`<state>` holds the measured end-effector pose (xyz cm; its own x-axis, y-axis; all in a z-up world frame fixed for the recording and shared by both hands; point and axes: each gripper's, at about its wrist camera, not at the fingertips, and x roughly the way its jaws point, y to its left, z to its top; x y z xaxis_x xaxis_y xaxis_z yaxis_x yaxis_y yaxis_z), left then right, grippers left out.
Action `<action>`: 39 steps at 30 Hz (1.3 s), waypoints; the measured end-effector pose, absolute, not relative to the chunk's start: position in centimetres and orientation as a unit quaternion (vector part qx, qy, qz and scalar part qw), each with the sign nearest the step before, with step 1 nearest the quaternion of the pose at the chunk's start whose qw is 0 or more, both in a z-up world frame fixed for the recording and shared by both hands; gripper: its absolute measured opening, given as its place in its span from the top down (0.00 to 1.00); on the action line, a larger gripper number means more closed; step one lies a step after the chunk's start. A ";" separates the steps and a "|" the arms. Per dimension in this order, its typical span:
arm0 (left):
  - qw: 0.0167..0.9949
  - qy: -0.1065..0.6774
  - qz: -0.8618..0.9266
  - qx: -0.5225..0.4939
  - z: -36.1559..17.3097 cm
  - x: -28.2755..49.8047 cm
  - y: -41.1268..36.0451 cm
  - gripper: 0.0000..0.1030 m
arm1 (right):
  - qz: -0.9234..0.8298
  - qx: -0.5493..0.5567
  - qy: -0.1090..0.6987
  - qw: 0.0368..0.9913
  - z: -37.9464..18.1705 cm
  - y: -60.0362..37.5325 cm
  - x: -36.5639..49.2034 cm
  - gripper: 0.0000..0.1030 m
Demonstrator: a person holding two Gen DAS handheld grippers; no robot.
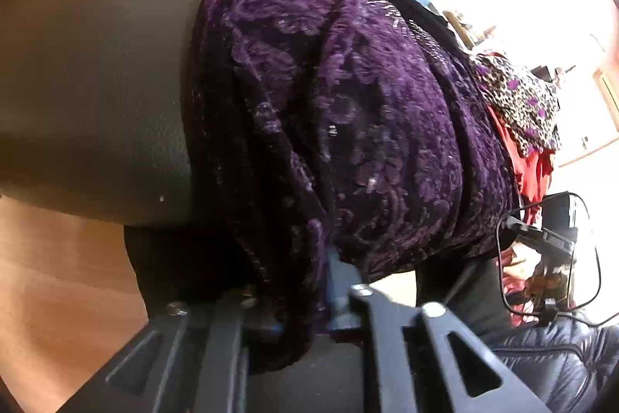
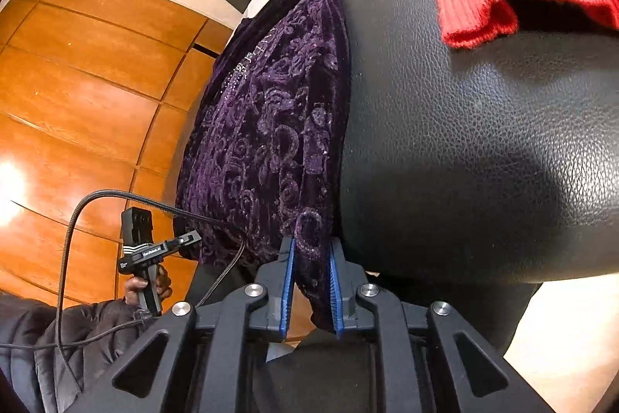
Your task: Fold clothes
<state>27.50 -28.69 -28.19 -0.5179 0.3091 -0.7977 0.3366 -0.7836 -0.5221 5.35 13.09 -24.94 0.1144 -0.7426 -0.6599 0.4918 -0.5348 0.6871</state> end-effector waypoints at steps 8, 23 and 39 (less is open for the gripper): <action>-0.079 0.407 -0.834 0.364 -21.2 28.3 -32.3 0.95 | -0.630 0.543 -0.135 0.538 -20.5 10.2 5.3 0.94; -0.111 0.459 -0.857 0.208 -14.7 15.8 -43.0 0.95 | -0.623 0.419 -0.298 0.590 -13.0 1.3 -5.8 0.94; 0.020 0.508 -0.784 0.358 -28.1 0.4 -51.2 0.96 | -0.688 0.543 -0.254 0.408 -22.4 -6.2 -21.3 0.97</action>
